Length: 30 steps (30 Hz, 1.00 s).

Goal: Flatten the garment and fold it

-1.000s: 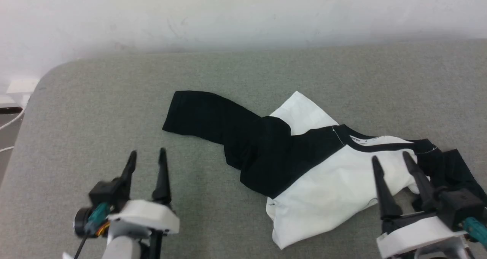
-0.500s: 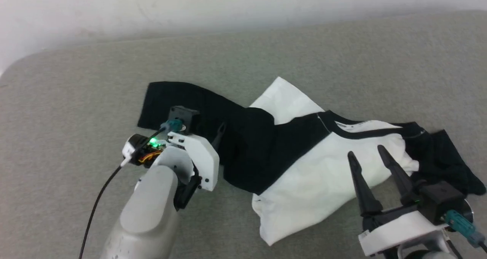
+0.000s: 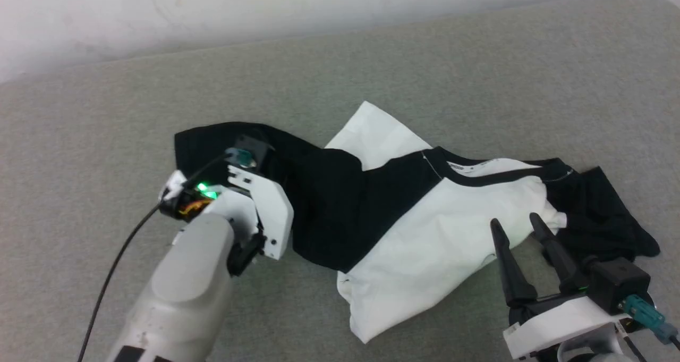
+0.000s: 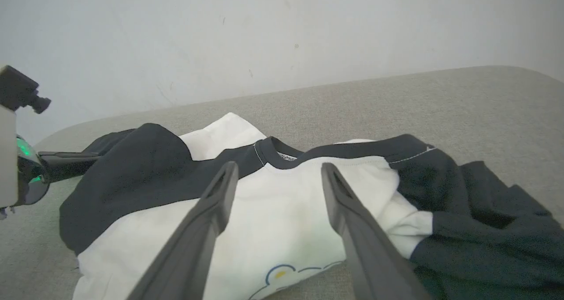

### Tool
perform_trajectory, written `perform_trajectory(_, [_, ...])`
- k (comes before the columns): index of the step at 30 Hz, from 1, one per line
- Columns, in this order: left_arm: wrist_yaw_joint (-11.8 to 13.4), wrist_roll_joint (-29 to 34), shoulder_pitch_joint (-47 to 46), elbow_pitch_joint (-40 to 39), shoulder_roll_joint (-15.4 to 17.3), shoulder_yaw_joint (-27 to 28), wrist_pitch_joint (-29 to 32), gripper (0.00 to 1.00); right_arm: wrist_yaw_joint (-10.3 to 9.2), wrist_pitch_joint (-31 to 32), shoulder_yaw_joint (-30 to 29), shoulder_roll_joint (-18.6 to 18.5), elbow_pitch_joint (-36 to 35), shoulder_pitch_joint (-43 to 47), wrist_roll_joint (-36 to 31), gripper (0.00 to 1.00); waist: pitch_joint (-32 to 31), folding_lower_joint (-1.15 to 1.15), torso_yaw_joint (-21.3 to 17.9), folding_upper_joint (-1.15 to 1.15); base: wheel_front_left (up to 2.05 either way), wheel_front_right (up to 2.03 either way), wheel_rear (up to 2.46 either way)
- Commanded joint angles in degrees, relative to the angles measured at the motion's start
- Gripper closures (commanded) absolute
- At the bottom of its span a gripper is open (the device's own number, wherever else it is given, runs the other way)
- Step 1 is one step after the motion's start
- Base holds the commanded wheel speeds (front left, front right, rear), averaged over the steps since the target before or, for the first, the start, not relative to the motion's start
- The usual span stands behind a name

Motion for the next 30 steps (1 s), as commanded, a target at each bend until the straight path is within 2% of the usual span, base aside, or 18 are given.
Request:
perform_trajectory(1, [-0.24, -0.41, 1.05, -1.85, 1.18, 0.61, -2.79, 1.0, -0.09, -0.34, -0.25, 0.14, 0.22, -0.38, 0.42, 0.0, -0.93, -0.01, 1.41, 0.0, 0.0, 0.0, 0.0])
perform_trajectory(4, [1.8, -1.34, 2.15, -8.39, 3.32, 3.48, -7.67, 1.0, -0.09, -0.28, -0.7, 0.14, 0.42, 0.13, 0.49, 0.0, -1.93, -0.01, 3.02, 0.0, 0.0, 0.0, 0.0])
perform_trajectory(7, [5.3, -2.84, 6.67, -16.18, 6.1, 7.58, -9.97, 1.0, -0.09, -0.13, -1.16, 0.14, 0.28, 0.75, 0.46, 0.0, -2.85, -0.01, 4.6, 0.0, 0.0, 0.0, 0.0])
perform_trajectory(11, [11.18, -5.96, 17.91, -25.53, 9.4, 14.32, -9.25, 1.0, -0.09, 0.36, -1.66, 0.14, -0.12, 1.46, 0.08, 0.0, -3.65, -0.01, 6.37, 0.0, 0.0, 0.0, 0.0])
perform_trajectory(15, [16.7, -9.43, 30.54, -30.32, 10.32, 20.46, -6.94, 1.0, -0.09, 0.85, -1.74, 0.14, -0.77, 1.8, -0.17, 0.0, -3.96, -0.01, 7.6, 0.0, 0.0, 0.0, 0.0])
perform_trajectory(20, [19.47, -12.91, 40.39, -30.44, 9.0, 23.94, -5.16, 1.0, -0.09, 1.42, -1.7, 0.14, -1.41, 2.06, -0.59, 0.0, -4.3, -0.01, 8.52, 0.0, 0.0, 0.0, 0.0])
perform_trajectory(24, [19.5, -14.83, 43.17, -30.31, 7.15, 23.9, -4.27, 1.0, -0.09, 1.9, -1.78, 0.14, -1.73, 2.25, -0.98, 0.0, -4.84, -0.01, 8.65, 0.0, 0.0, 0.0, 0.0])
perform_trajectory(25, [19.27, -15.06, 43.13, -30.86, 6.8, 23.85, -4.84, 0.0, -0.09, 2.01, -1.84, 0.14, -1.82, 2.34, -1.04, 0.0, -5.0, -0.01, 8.64, 0.0, 0.0, 0.0, 0.0])
perform_trajectory(30, [18.32, -12.77, 40.52, -34.8, 6.72, 23.25, -12.1, 0.0, -0.09, 2.38, -2.01, 0.14, -2.3, 2.88, -1.04, 0.0, -6.04, -0.01, 8.14, 0.0, 0.0, 0.0, 0.0])
